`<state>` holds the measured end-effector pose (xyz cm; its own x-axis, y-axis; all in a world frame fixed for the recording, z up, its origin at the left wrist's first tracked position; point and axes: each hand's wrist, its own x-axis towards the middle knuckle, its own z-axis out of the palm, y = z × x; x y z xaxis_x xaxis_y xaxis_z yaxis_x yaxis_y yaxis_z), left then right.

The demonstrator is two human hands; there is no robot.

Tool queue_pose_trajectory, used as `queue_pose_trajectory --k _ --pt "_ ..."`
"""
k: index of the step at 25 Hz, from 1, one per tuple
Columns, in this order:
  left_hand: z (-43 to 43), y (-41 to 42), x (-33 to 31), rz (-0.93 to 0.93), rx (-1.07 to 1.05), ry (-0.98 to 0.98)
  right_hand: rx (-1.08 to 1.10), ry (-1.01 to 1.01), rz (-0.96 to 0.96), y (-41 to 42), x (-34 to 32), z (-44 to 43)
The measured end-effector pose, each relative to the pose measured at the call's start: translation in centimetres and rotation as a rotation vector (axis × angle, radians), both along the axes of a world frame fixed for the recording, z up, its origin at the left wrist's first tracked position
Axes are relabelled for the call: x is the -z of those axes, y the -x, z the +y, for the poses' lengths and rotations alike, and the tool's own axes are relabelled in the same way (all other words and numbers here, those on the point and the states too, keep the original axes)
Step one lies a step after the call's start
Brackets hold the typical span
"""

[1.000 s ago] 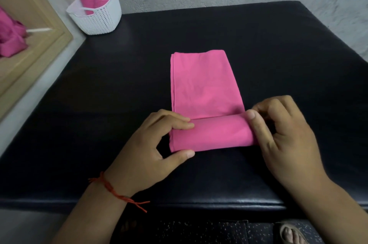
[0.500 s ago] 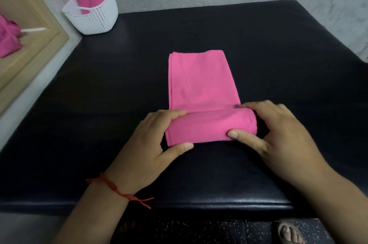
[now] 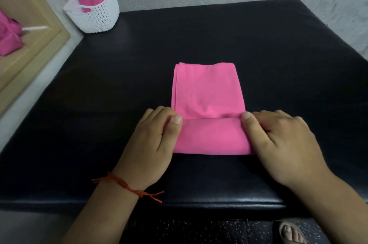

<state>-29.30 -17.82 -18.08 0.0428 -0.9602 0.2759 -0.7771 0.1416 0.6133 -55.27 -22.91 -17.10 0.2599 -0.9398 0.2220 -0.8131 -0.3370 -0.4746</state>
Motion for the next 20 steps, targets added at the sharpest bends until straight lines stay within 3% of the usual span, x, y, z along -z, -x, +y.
queue_pose_trajectory --k 5,9,12,20 --pt "1.2 -1.1 -0.4 -0.034 0.199 0.169 0.035 0.035 -0.049 -0.3 0.3 0.2" --pt "1.5 -2.3 -0.2 -0.026 0.233 0.082 0.043 0.146 -0.142 -0.6 0.8 0.6" --pt "1.4 -2.3 -0.3 0.040 0.212 0.020 -0.084 0.271 -0.198 -0.7 1.0 0.5" --pt "0.8 -1.7 -0.8 0.134 0.077 -0.185 -0.193 0.037 -0.156 0.1 1.3 0.0"
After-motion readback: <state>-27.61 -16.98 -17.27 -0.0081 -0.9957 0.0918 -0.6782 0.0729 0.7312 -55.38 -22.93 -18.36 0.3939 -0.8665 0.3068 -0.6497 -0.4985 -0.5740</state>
